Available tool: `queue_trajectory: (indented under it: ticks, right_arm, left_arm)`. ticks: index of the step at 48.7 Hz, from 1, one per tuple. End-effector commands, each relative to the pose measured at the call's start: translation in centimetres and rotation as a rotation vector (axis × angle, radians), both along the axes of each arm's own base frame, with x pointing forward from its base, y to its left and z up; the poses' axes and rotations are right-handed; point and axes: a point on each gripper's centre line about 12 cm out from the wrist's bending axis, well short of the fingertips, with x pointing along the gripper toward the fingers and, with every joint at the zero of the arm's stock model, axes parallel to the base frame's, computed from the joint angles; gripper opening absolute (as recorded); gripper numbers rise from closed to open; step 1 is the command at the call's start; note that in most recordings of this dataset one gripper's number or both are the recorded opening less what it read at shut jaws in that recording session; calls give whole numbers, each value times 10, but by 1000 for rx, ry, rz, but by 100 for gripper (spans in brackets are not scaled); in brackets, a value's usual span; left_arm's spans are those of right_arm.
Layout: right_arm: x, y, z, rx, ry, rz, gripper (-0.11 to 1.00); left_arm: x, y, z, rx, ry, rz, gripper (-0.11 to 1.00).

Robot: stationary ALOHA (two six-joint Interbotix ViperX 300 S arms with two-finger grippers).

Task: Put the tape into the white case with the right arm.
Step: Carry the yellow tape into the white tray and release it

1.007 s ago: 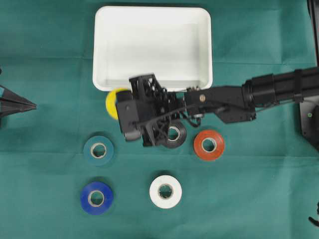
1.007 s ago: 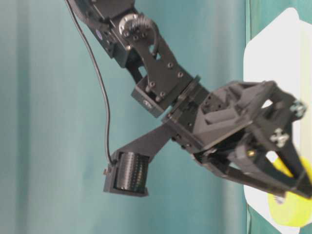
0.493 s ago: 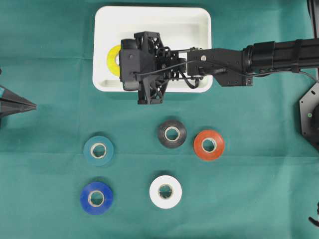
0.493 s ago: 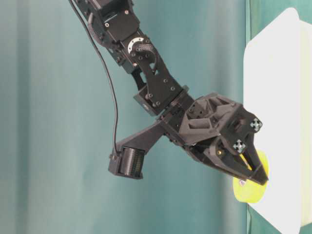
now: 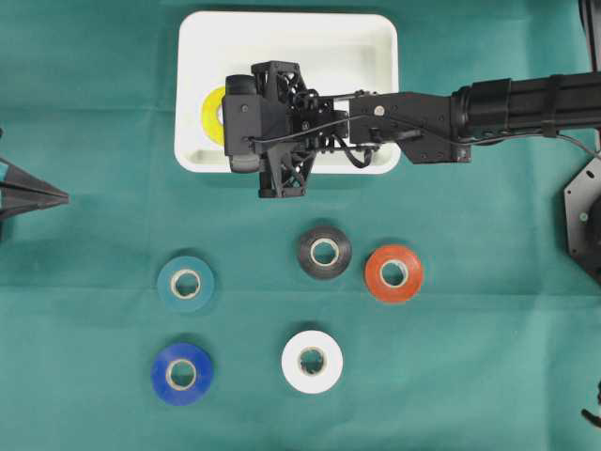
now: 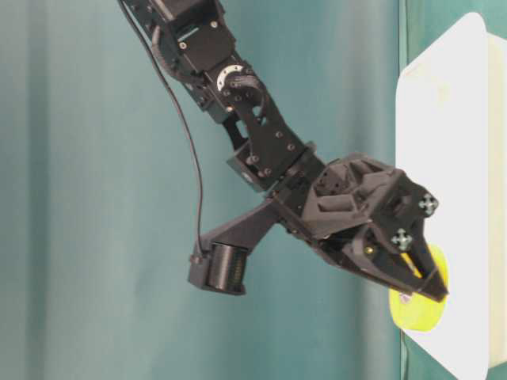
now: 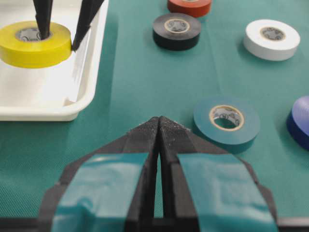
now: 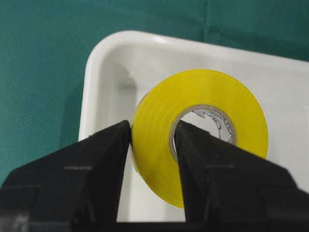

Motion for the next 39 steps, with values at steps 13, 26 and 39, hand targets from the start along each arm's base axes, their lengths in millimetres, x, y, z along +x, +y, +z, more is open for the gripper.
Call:
queue_trajectory:
  ticks: [13,26,39]
  right_arm:
    - [7,-1,19,-8,-62,5,67]
    - [4,0,20,-8,-59,6,67]
    - [-21,3,25,-6,-40,3,67]
  left_arm:
    - [2,0,4,0,-5,3,0]
    - [2,0,4,-2,-5,3,0]
    - [2,0,4,0,-5,3,0]
